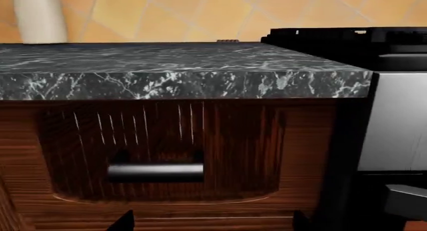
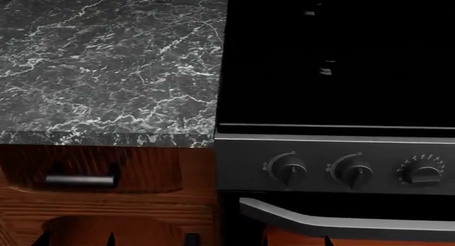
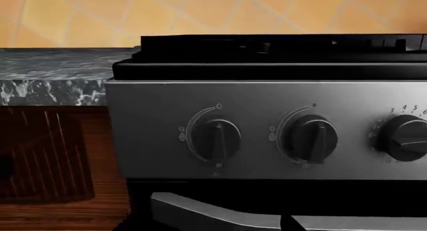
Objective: Close the microwave door
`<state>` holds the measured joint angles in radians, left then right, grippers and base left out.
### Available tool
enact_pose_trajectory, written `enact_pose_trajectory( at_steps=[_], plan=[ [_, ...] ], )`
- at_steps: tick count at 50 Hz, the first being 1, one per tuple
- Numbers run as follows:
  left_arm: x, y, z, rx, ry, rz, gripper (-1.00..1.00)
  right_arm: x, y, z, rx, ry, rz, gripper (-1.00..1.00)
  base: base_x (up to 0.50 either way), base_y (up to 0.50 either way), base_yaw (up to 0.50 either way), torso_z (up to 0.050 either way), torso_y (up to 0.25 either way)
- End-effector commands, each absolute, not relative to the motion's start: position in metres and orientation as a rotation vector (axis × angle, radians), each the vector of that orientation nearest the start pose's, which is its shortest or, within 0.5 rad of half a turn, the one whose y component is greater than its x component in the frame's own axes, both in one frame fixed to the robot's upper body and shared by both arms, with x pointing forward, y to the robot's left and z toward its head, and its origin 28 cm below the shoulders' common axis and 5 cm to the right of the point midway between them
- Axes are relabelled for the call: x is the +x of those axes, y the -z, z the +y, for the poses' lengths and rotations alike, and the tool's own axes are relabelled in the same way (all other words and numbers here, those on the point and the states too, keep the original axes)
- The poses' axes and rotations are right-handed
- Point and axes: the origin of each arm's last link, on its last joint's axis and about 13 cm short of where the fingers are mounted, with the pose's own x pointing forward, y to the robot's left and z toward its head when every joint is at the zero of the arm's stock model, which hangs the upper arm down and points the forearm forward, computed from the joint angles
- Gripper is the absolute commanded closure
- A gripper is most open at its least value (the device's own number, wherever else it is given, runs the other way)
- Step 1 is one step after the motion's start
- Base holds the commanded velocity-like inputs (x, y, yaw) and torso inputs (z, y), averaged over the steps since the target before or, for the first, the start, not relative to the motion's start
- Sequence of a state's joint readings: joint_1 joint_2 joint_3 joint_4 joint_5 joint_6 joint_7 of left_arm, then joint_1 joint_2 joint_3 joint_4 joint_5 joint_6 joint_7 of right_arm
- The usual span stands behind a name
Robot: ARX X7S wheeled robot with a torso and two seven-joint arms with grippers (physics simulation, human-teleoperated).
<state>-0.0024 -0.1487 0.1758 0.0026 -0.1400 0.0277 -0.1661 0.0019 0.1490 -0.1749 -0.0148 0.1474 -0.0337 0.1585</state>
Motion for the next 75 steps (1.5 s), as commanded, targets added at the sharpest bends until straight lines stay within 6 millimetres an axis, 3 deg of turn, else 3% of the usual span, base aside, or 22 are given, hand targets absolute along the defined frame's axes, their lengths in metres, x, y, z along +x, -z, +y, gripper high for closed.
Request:
enact_pose_trajectory(
  at_steps=[1,18,38,47,48,52,64,69,75],
  plan=[
    [0.208,-0.013,0.205,0.005,0.009,-0.008,-1.0,0.209,-0.013,-0.097,0.006,-0.017,-0.024,-1.0,0.0,0.5,0.0,0.0,0.0],
    [0.209,-0.009,0.207,0.008,0.008,-0.01,-1.0,0.208,-0.017,-0.096,0.011,-0.009,-0.028,-1.0,0.0,0.5,0.0,0.0,0.0],
    [0.208,-0.018,0.205,0.029,0.015,-0.05,-1.0,0.209,-0.017,-0.096,-0.033,-0.017,-0.056,-1.0,0.0,0.01,0.0,0.0,0.0],
    [0.198,-0.058,0.203,0.121,0.072,-0.455,-1.0,0.202,-0.045,-0.087,-0.158,-0.066,-0.294,-1.0,0.0,0.0,0.0,0.0,0.0],
    [0.196,-0.062,0.203,0.133,0.067,-0.49,-1.0,0.201,-0.048,-0.085,-0.234,-0.075,-0.32,-1.0,0.0,0.0,0.0,0.0,0.0],
    [0.19,-0.08,0.202,0.195,0.08,-0.607,-1.0,0.199,-0.062,-0.082,-0.192,-0.078,-0.379,-1.0,0.0,0.0,0.0,0.0,0.0],
    [0.166,-0.134,0.212,0.296,0.064,-0.827,-1.0,0.188,-0.104,-0.087,-0.274,-0.008,-0.608,-1.0,0.0,0.0,0.0,0.0,0.0],
    [0.164,-0.145,0.209,0.304,0.08,-0.854,-1.0,0.19,-0.104,-0.084,-0.291,0.003,-0.553,-1.0,0.0,0.0,0.0,0.0,0.0],
    [0.164,-0.145,0.204,0.343,0.144,-0.875,-1.0,0.185,-0.113,-0.086,-0.286,0.056,-0.666,-1.0,0.0,0.0,0.0,0.0,0.0]
  ],
)
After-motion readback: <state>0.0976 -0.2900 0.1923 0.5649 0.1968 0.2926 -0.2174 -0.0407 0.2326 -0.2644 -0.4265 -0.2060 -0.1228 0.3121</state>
